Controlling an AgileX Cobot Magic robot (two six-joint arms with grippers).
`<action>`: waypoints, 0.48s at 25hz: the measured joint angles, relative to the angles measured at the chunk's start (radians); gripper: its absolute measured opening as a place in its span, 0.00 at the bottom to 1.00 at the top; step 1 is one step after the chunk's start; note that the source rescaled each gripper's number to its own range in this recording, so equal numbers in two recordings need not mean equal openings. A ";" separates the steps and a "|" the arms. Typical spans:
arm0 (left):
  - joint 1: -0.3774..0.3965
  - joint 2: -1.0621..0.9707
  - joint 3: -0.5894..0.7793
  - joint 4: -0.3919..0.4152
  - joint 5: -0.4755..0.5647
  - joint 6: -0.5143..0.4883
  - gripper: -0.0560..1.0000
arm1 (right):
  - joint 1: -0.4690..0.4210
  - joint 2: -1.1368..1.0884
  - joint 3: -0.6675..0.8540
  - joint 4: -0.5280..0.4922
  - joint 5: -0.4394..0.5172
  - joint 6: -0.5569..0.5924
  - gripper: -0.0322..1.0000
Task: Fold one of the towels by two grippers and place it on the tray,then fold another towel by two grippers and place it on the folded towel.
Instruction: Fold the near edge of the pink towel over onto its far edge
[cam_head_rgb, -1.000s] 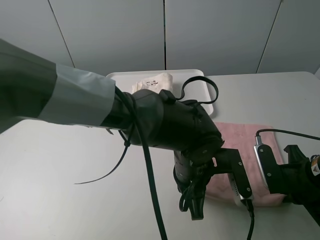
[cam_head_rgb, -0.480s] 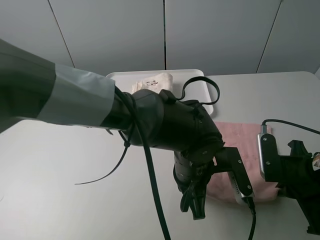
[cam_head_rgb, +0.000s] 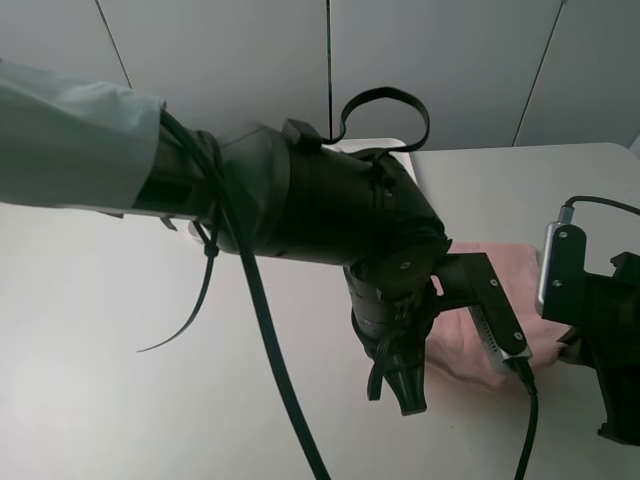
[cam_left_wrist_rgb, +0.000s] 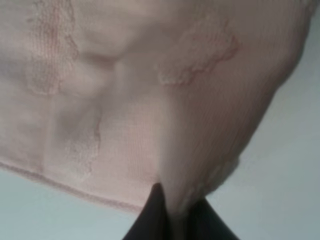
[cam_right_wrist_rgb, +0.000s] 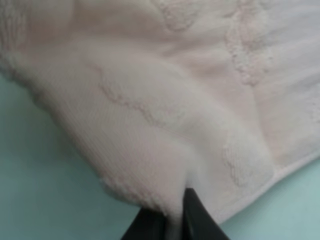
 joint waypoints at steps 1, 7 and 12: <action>0.000 -0.004 0.000 0.002 0.000 -0.007 0.06 | 0.000 -0.023 0.000 0.000 0.009 0.025 0.04; 0.004 -0.036 0.000 0.015 -0.029 -0.074 0.06 | 0.000 -0.173 0.000 0.000 0.066 0.236 0.04; 0.029 -0.049 0.000 0.019 -0.046 -0.140 0.06 | 0.000 -0.205 -0.028 0.000 0.140 0.363 0.04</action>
